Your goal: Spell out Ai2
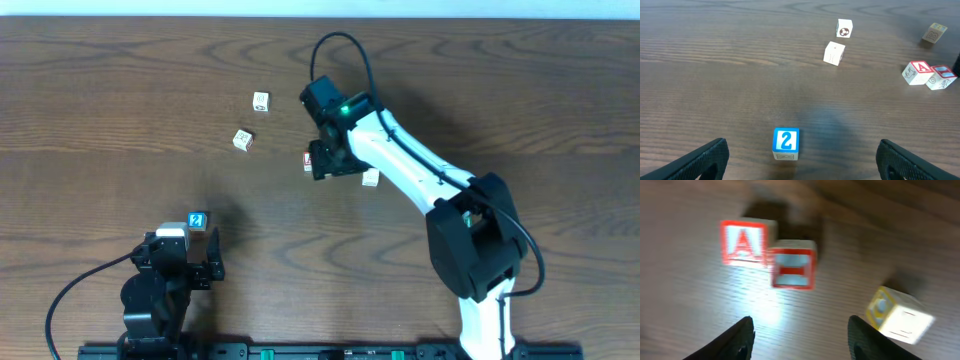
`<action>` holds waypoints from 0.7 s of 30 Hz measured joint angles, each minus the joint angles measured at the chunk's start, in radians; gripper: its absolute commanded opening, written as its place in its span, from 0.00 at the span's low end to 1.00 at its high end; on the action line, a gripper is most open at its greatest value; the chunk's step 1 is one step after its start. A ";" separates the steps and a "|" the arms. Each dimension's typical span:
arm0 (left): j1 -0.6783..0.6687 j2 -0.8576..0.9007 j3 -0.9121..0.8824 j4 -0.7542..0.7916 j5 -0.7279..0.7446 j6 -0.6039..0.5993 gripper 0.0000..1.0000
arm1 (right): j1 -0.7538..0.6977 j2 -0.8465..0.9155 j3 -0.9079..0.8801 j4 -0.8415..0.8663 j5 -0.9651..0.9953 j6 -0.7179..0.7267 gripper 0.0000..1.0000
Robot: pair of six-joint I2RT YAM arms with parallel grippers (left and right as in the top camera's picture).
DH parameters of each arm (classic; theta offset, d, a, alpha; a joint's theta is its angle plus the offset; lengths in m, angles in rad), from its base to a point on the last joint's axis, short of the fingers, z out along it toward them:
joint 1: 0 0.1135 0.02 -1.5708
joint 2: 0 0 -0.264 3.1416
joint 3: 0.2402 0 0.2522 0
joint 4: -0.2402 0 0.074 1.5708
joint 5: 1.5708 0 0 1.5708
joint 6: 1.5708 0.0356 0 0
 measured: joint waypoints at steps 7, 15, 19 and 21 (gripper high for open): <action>0.000 0.000 0.000 0.000 0.000 0.000 0.95 | 0.034 0.000 0.000 0.016 0.045 -0.038 0.56; 0.000 0.000 0.000 0.000 0.000 0.000 0.95 | 0.034 0.000 -0.023 0.074 0.093 -0.095 0.54; 0.000 0.000 0.000 0.000 0.000 0.000 0.95 | 0.034 0.000 -0.060 0.079 0.094 -0.114 0.55; 0.000 0.000 0.000 0.000 0.000 0.000 0.95 | 0.034 0.000 -0.073 0.090 0.095 -0.121 0.55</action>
